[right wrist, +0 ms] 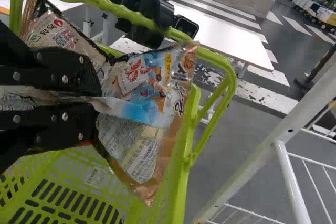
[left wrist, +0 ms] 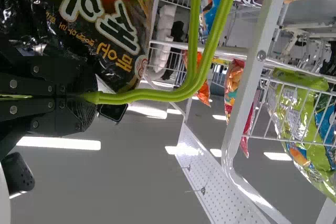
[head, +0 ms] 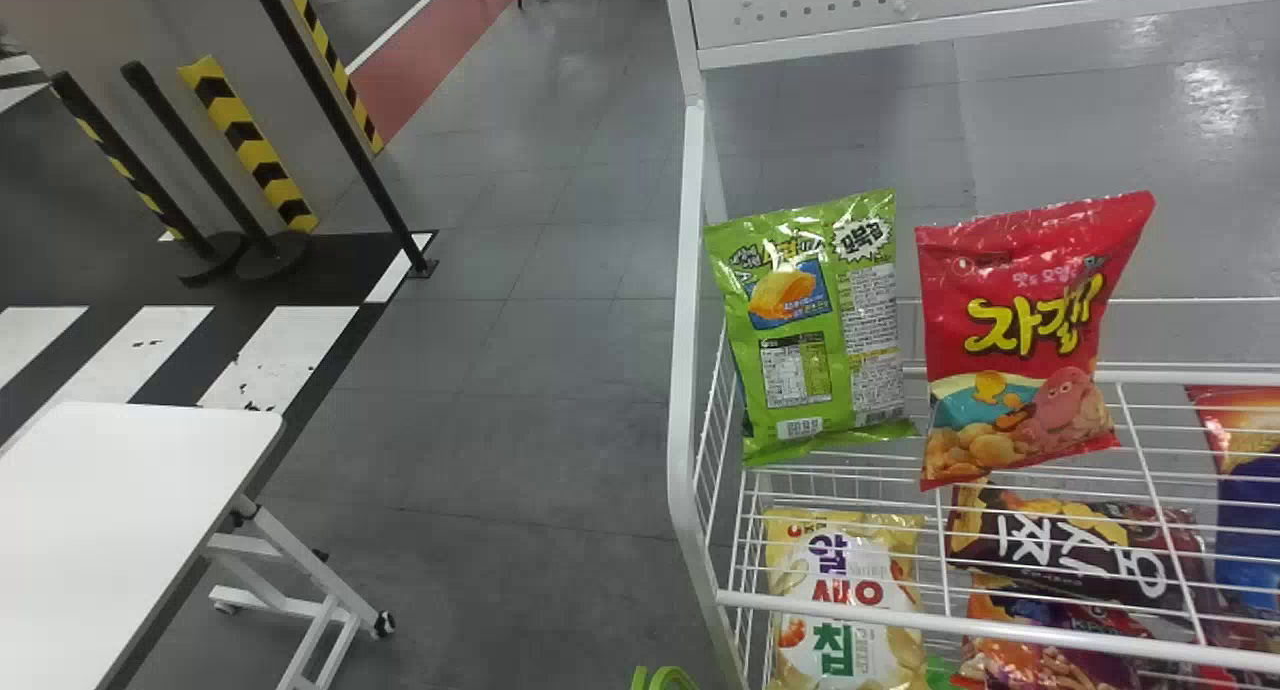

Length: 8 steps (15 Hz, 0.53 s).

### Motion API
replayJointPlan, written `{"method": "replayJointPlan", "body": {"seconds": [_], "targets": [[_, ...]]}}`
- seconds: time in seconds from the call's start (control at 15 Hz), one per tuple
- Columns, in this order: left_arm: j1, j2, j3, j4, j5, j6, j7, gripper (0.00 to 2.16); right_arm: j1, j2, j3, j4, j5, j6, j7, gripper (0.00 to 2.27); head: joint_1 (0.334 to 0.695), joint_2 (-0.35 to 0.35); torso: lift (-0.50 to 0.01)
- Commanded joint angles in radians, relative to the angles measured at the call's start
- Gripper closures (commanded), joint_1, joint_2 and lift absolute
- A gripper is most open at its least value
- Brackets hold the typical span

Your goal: Hold basket handle with left hand then pick spicy shrimp crackers with right hand and place into basket

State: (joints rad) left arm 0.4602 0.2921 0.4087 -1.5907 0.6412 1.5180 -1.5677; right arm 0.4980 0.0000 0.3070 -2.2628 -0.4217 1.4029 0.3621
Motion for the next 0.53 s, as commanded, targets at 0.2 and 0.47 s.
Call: {"method": "replayJointPlan", "body": {"seconds": [0.2,0.47], "targets": [[0.000,-0.001,0.001,0.001,0.000,0.000,-0.013,2.15,0.014,0.000,-0.055,-0.052,0.052,-0.005,0.000,0.06,0.695,0.350,-0.010],[0.000,-0.001,0.001,0.000,0.000,0.003,-0.013,2.15,0.073,0.000,-0.183,-0.139,0.063,-0.066,0.083,0.06,0.695,0.350,-0.010]]}}
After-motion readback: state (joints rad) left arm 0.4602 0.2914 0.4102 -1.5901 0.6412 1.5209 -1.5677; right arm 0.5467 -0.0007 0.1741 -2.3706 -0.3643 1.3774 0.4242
